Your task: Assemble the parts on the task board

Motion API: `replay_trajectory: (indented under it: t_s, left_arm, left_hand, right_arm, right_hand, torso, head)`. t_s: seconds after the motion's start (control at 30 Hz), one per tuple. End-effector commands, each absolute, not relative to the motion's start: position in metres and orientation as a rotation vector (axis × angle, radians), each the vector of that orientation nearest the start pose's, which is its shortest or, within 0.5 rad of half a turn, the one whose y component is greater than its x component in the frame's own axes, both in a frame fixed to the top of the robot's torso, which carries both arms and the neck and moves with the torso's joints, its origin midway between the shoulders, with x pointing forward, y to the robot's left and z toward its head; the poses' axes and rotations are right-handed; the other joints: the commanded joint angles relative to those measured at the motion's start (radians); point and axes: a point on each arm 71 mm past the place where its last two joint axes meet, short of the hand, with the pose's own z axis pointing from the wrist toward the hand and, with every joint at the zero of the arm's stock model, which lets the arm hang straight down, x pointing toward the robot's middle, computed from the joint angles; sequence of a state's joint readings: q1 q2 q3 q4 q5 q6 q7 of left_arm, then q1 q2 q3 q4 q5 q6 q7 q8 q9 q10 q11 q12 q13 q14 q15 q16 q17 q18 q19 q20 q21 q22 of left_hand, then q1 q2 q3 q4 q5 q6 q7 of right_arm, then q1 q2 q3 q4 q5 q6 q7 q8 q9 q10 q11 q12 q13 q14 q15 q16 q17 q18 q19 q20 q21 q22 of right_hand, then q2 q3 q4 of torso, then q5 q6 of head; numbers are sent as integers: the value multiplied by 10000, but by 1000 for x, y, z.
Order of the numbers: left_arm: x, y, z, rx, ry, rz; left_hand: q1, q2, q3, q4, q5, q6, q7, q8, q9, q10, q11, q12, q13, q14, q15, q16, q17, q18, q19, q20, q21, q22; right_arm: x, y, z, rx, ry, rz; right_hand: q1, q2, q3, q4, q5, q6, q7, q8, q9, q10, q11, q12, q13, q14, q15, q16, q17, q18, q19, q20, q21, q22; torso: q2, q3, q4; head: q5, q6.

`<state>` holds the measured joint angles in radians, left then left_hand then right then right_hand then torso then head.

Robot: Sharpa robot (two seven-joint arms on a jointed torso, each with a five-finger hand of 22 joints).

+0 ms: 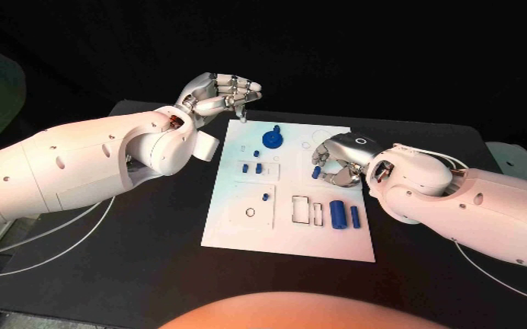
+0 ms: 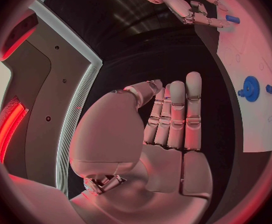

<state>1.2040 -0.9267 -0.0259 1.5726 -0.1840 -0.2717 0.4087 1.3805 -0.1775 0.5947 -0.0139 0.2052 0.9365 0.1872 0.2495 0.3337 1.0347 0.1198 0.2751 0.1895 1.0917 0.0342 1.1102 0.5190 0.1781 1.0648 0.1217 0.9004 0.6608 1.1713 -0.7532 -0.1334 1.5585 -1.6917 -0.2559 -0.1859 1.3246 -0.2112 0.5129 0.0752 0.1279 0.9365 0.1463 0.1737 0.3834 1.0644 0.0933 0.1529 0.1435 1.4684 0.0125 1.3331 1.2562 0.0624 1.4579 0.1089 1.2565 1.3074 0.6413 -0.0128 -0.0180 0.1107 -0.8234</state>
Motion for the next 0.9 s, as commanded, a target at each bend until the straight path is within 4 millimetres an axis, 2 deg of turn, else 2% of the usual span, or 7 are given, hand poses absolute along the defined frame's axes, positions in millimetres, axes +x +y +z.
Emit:
replay_trajectory:
  t_s: [0.03,0.17,0.37,0.6,0.9]
  left_arm:
    - [479,228,-161,-8881,14369,-15543]
    - [480,229,-161,-8885,14363,-15529]
    - [480,228,-161,-8886,14370,-15532]
    - [479,229,-161,-8891,14370,-15521]
    - [479,229,-161,-8899,14407,-15530]
  left_hand:
    - [-24,65,-51,18,61,-46,-2,60,-17,-77,-1,59,-15,-41,28,-24,-13,70,-36,-1,-49,-10]
    - [-37,81,-59,21,62,-46,-5,74,-19,-88,-2,83,-17,-48,30,-19,-25,70,-37,3,-61,-18]
    - [-37,81,-59,21,62,-46,-5,74,-19,-88,-2,83,-17,-48,30,-19,-25,70,-37,3,-61,-18]
    - [-39,90,-59,23,62,-45,-5,79,-20,-90,-2,89,-18,-49,30,-18,-29,70,-37,4,-65,-21]
    - [-39,90,-59,23,62,-45,-5,79,-20,-90,-2,89,-18,-49,30,-18,-29,70,-37,4,-65,-21]
  right_arm:
    - [453,-141,-232,-4794,17369,5763]
    - [454,-139,-235,-4793,17400,5771]
    - [455,-138,-238,-4791,17422,5732]
    - [456,-138,-240,-4768,17300,5678]
    - [457,-136,-241,-4679,17065,5623]
  right_hand:
    - [88,55,92,4,56,121,14,65,20,123,-10,78,-21,356,-31,51,25,19,90,-34,84,1088]
    - [107,103,174,19,52,198,13,96,32,232,-25,110,-41,366,-43,72,35,4,126,-45,159,1129]
    - [141,183,299,33,21,361,-9,168,66,433,-60,165,-62,382,-69,115,64,-29,194,-73,320,1216]
    - [287,523,589,2,-771,852,-103,412,194,772,-157,196,-111,390,-146,160,60,-73,277,-153,530,1343]
    - [353,717,721,-47,-787,1038,-158,550,288,991,-220,213,-104,393,-194,186,69,-99,320,-201,653,1417]
  torso:
    - [2,20,5]
    - [-11,4,-11]
    - [-9,13,-10]
    - [-2,10,-11]
    - [2,12,3]
  head:
    - [0,-8]
    - [6,-11]
    - [3,-19]
    - [-5,-33]
    - [-17,-70]
